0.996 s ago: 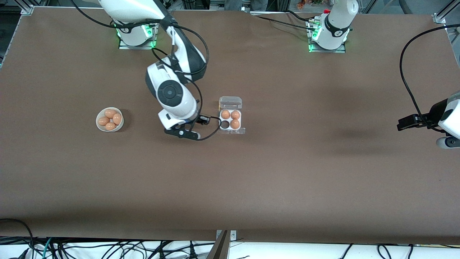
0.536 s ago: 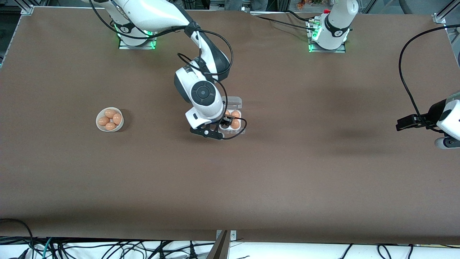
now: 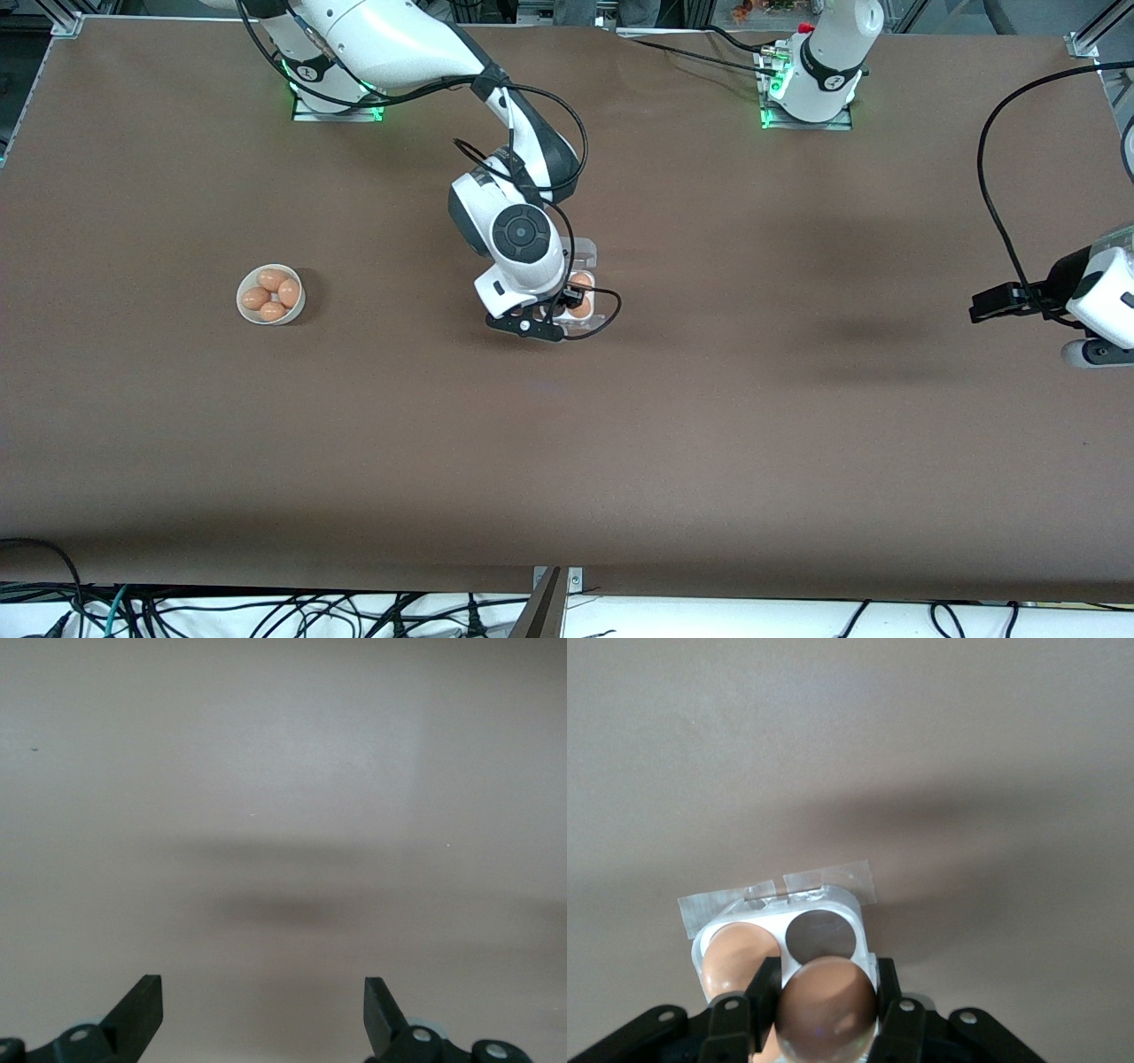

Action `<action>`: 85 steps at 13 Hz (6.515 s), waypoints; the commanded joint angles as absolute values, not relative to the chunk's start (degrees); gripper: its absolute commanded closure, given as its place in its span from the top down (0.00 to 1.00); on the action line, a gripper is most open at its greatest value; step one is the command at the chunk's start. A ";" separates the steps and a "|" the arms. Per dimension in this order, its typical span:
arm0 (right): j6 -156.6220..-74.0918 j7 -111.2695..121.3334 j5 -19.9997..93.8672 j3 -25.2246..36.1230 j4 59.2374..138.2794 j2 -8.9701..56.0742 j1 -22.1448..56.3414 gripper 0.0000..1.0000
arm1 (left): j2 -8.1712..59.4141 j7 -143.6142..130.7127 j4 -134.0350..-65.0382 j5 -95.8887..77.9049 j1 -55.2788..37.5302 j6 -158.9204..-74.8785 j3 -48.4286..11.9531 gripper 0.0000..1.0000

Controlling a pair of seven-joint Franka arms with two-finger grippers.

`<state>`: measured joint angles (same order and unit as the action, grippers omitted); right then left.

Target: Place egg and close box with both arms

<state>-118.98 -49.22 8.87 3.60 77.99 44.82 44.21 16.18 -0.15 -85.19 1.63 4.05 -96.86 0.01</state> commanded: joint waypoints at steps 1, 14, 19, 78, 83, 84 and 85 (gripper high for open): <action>-119.96 -49.48 9.93 2.99 75.94 46.58 44.56 0.25 | 17.31 -0.34 -83.93 0.35 1.16 -96.42 0.35 1.00; -121.38 -49.22 9.84 2.37 75.94 47.11 44.47 1.00 | 19.86 -6.67 -84.72 -11.93 -9.92 -88.16 0.26 0.11; -119.71 -47.64 6.43 3.95 75.76 45.62 44.30 1.00 | 24.42 -17.12 -84.02 -19.23 -15.98 -88.15 0.26 0.01; -100.37 -4.66 -1.05 0.26 92.11 3.96 5.80 1.00 | 36.84 -31.56 -74.09 -5.71 -31.30 -102.22 13.35 0.97; -100.37 -4.57 -1.05 0.18 92.11 3.96 5.80 1.00 | 33.76 -28.50 -71.89 -5.54 -23.30 -100.72 12.75 1.00; -100.37 -4.66 -1.05 0.18 92.11 3.96 5.80 1.00 | 32.18 -26.30 -72.33 -5.45 -21.29 -100.72 12.66 1.00; -100.37 -4.75 -1.05 0.18 92.11 3.96 5.89 1.00 | 30.86 -24.45 -72.42 -5.10 -19.18 -100.29 12.05 1.00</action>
